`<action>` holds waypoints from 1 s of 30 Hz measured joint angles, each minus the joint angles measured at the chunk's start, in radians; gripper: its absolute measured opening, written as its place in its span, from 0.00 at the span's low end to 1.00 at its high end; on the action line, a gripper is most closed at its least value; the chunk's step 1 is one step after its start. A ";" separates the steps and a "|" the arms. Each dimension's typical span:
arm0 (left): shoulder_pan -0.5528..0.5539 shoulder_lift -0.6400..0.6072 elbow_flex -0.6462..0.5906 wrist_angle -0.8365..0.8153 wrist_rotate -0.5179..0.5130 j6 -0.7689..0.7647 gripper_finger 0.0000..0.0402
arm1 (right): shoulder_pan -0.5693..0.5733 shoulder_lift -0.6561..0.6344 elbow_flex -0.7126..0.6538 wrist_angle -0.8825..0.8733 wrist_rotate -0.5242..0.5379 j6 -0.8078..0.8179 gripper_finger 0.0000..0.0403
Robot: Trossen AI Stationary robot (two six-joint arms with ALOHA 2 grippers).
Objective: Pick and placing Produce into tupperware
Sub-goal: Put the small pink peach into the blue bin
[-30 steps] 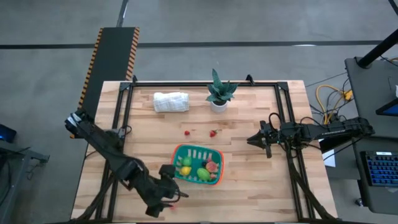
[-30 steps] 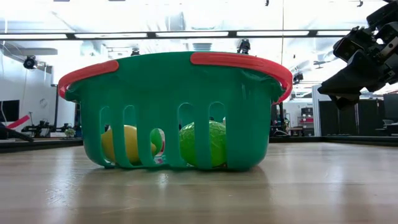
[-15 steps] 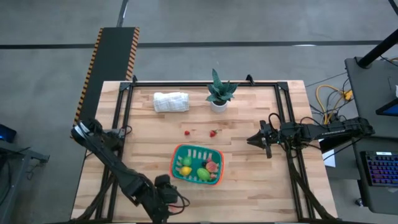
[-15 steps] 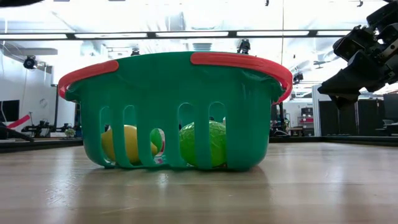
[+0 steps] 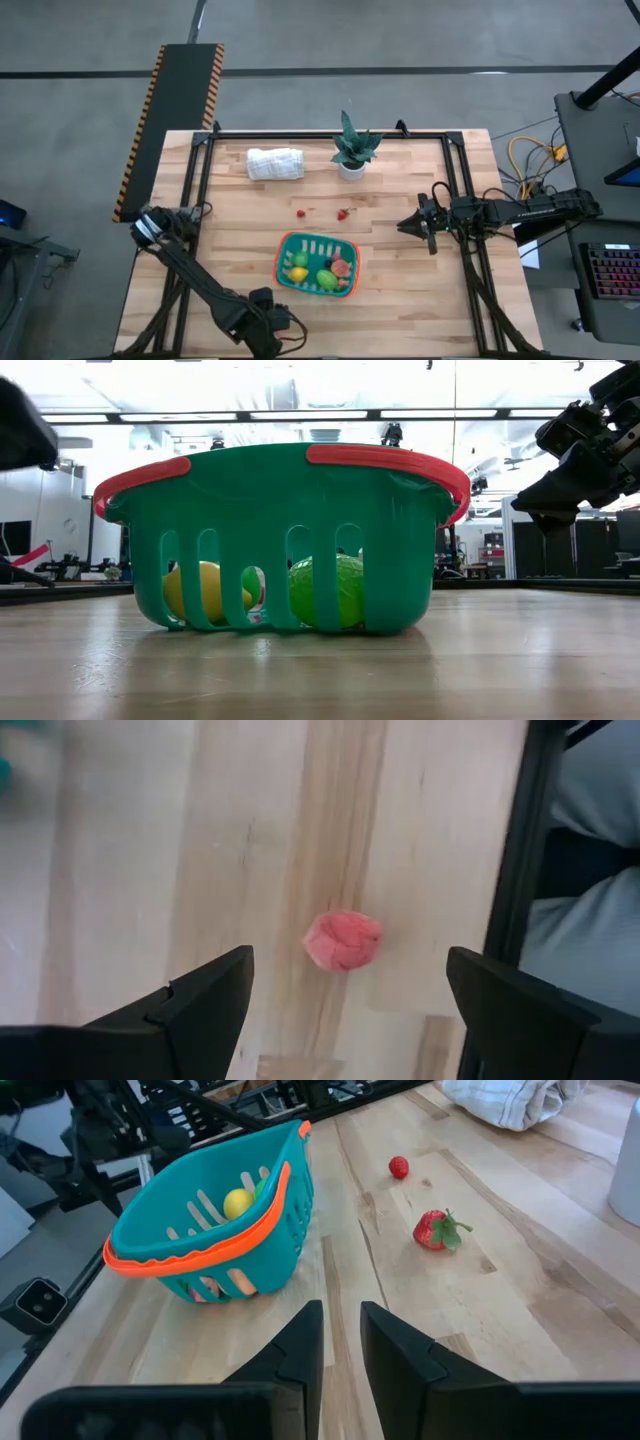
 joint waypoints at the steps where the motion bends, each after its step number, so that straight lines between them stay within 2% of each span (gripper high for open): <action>1: 0.000 0.007 0.000 0.000 0.001 -0.004 0.79 | 0.000 0.000 0.000 0.000 -0.002 0.000 0.16; 17: 0.000 0.089 0.000 0.034 0.018 0.005 0.78 | 0.000 0.000 0.000 0.000 -0.003 0.001 0.16; 22: 0.000 0.089 -0.001 0.028 -0.005 0.023 0.68 | 0.000 0.000 0.000 0.000 -0.003 -0.001 0.16; 30: 0.002 0.089 -0.006 0.015 -0.016 0.053 0.44 | 0.000 0.000 0.000 0.000 -0.003 0.000 0.16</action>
